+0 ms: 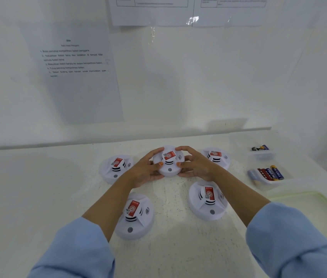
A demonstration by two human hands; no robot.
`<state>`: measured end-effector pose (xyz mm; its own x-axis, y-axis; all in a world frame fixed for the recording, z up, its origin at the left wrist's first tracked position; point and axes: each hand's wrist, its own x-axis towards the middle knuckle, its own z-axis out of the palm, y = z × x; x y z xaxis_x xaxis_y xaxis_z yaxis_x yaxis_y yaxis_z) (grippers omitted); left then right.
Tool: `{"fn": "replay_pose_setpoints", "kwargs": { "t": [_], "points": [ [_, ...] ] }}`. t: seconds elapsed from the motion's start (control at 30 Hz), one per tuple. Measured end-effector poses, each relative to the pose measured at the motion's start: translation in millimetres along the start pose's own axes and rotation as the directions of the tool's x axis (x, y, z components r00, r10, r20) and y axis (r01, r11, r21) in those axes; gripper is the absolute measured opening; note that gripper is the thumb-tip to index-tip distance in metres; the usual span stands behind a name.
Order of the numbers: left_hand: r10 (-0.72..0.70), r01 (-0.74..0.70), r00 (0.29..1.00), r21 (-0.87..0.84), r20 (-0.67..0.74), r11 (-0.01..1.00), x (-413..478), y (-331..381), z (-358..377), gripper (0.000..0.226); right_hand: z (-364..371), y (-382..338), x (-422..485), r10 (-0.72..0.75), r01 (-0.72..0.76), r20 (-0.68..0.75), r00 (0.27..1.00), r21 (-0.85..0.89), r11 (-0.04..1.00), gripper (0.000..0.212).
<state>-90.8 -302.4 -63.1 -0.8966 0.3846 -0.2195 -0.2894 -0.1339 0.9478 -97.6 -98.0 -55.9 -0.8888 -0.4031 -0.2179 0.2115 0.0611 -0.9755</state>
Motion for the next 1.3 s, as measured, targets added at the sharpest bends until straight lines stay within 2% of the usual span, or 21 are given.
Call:
{"fn": "replay_pose_setpoints", "kwargs": {
  "t": [1.3],
  "points": [
    [-0.003,0.003,1.000,-0.013,0.014,1.000,2.4,-0.6,-3.0,0.043,-0.8,-0.3,2.2,0.008,-0.008,-0.002,1.000,-0.020,1.000,0.041]
  ]
}}
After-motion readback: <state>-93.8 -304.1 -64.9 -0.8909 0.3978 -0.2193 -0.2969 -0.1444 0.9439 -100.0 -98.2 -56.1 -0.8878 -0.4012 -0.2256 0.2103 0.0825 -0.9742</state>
